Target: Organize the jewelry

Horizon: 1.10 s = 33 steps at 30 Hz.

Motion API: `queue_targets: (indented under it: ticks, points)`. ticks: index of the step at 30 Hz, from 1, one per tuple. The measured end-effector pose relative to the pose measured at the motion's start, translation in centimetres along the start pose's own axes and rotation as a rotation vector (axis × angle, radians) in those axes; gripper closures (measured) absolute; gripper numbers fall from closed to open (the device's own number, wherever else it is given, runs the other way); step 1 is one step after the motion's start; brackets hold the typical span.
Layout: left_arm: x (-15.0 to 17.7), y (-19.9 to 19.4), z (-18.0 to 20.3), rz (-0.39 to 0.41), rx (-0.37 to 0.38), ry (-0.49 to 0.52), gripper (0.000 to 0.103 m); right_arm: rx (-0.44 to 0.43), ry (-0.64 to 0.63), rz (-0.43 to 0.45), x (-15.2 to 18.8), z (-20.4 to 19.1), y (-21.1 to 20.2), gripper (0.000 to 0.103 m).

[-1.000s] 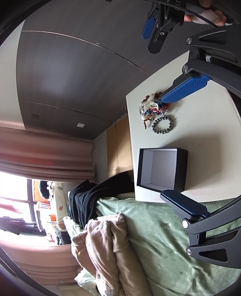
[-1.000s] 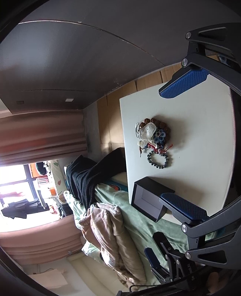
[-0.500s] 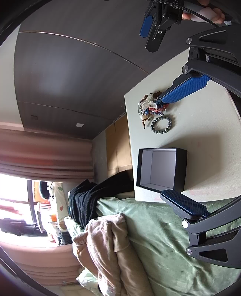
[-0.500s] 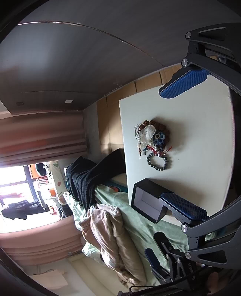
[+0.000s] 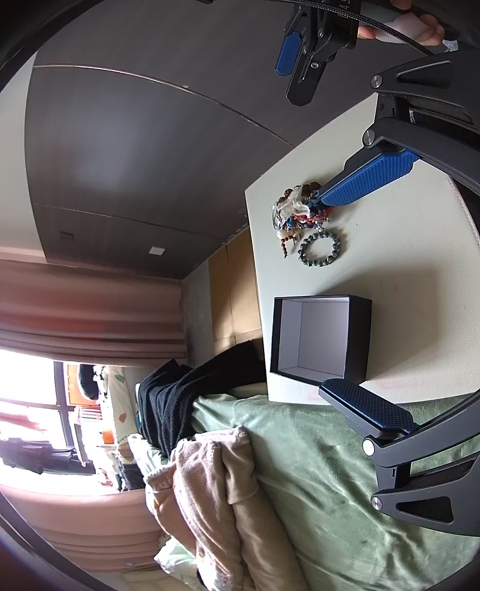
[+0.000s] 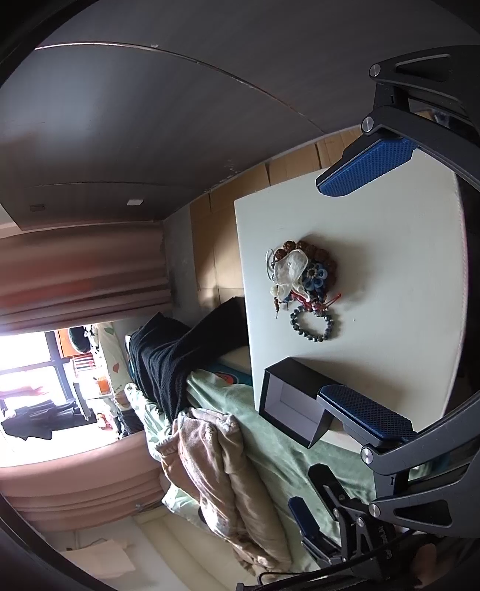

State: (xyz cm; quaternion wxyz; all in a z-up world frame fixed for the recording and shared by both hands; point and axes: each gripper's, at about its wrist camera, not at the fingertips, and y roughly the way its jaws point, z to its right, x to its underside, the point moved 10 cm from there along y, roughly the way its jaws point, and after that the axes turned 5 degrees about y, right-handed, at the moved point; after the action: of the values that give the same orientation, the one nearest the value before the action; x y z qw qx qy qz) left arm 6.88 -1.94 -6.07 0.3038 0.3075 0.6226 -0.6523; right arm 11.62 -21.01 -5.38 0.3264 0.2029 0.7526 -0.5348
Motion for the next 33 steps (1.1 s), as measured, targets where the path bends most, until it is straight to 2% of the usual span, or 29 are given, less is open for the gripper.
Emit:
queue_targets:
  ticks: [22, 33]
  points:
    - [0.1, 0.9, 0.0, -0.009, 0.015, -0.007, 0.008, -0.017, 0.046, -0.017, 0.1, 0.7, 0.6, 0.0]
    - [-1.4, 3.3, 1.5, -0.016, 0.063, -0.042, 0.008, -0.062, 0.247, -0.039, -0.8, 4.6, 2.7, 0.0]
